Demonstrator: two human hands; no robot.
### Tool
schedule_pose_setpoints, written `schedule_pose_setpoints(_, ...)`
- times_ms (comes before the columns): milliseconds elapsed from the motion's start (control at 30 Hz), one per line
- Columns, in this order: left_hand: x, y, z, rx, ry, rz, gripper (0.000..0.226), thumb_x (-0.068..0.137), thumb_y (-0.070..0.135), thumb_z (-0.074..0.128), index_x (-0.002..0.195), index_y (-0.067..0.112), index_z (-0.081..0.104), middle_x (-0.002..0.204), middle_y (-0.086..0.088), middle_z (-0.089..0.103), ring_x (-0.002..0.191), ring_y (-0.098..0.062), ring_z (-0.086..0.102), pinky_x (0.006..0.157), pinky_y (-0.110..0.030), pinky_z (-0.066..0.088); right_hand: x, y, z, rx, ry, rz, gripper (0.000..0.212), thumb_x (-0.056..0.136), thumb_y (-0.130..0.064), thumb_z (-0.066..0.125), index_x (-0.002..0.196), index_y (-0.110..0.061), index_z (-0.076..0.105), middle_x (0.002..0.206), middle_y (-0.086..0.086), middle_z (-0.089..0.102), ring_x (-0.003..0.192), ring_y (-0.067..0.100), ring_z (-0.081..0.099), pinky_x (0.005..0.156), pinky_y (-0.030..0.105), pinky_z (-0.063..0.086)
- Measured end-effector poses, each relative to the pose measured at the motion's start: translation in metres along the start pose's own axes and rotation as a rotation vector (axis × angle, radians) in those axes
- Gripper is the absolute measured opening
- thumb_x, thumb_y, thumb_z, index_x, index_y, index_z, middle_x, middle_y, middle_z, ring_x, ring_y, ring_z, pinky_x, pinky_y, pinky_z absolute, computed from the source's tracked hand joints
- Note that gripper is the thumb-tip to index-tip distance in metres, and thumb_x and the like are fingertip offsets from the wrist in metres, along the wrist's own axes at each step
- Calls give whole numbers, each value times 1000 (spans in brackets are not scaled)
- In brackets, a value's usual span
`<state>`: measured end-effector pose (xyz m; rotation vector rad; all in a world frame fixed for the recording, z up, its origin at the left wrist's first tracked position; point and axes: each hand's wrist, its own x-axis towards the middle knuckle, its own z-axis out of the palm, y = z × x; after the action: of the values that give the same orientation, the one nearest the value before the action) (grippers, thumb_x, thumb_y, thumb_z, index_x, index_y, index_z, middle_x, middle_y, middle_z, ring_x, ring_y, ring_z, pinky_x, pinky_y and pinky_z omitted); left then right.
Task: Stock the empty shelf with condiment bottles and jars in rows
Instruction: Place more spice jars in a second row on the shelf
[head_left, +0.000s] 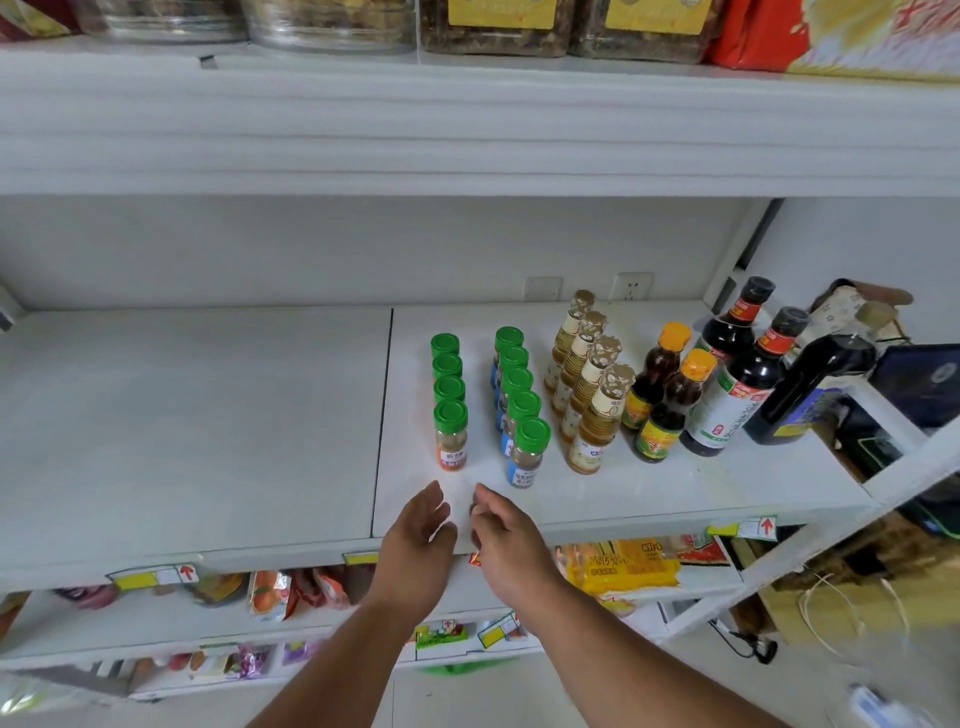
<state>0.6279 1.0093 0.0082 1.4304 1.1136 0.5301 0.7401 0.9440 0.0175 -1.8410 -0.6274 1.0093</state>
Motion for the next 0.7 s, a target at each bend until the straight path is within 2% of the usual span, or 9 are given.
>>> schedule_pose_setpoints(167,-28,-4,13,-1,30,23,52,97,0,52,145,20,49,136,6,60,117,-2,61,102,-26,47,-15,26,-14,101,-39,-37,39,100,-38,49,135,-30,64,135,-7,66,126,15,62,110,43,49)
schedule_pose_setpoints(267,-47,-14,44,77,-8,5,52,96,2,56,144,19,50,134,5,62,117,-6,62,106,-31,47,-39,55,-45,208,-68,16,30,107,-24,48,126,-17,70,120,-3,71,110,13,68,98,33,55)
schedule_pose_setpoints(333,-62,-26,76,124,-61,-27,50,95,1,56,143,17,52,133,2,63,112,-7,63,102,-30,48,-58,89,-76,282,-51,88,25,108,-15,47,110,-6,70,103,2,71,97,15,65,87,31,52)
schedule_pose_setpoints(400,-82,-36,112,197,-129,-63,49,96,8,57,144,21,51,135,4,62,110,-8,64,100,-30,49,-78,129,-115,279,-22,188,24,107,-15,48,98,-11,70,88,2,67,86,15,63,82,33,52)
schedule_pose_setpoints(433,-93,-44,131,243,-162,-81,49,97,13,57,143,25,51,133,6,62,107,-8,64,97,-28,50,-87,150,-136,263,-16,239,24,105,-15,50,91,-13,68,81,2,64,79,14,60,77,31,51)
schedule_pose_setpoints(533,-127,-63,185,311,-256,-170,40,96,18,60,134,29,55,115,3,69,76,-8,64,70,-22,49,-120,212,-196,251,30,419,21,100,-8,50,80,-16,52,67,2,46,61,14,45,59,25,38)
schedule_pose_setpoints(567,-137,-71,202,340,-292,-203,38,94,19,62,131,28,57,115,-1,70,75,-14,65,68,-25,49,-131,231,-214,254,50,461,21,98,-8,51,80,-18,54,68,0,51,63,15,52,60,26,45)
schedule_pose_setpoints(633,-154,-89,234,388,-367,-255,45,87,26,65,132,30,57,129,-1,67,95,-24,71,80,-35,55,-153,266,-244,226,102,508,14,97,-16,56,86,-21,64,85,1,67,83,21,67,81,39,59)
schedule_pose_setpoints(700,-169,-100,260,426,-425,-296,54,89,27,65,142,26,52,141,4,58,108,-19,68,87,-34,56,-172,293,-269,236,175,553,13,97,-19,57,87,-21,66,91,1,69,91,22,68,93,45,58)
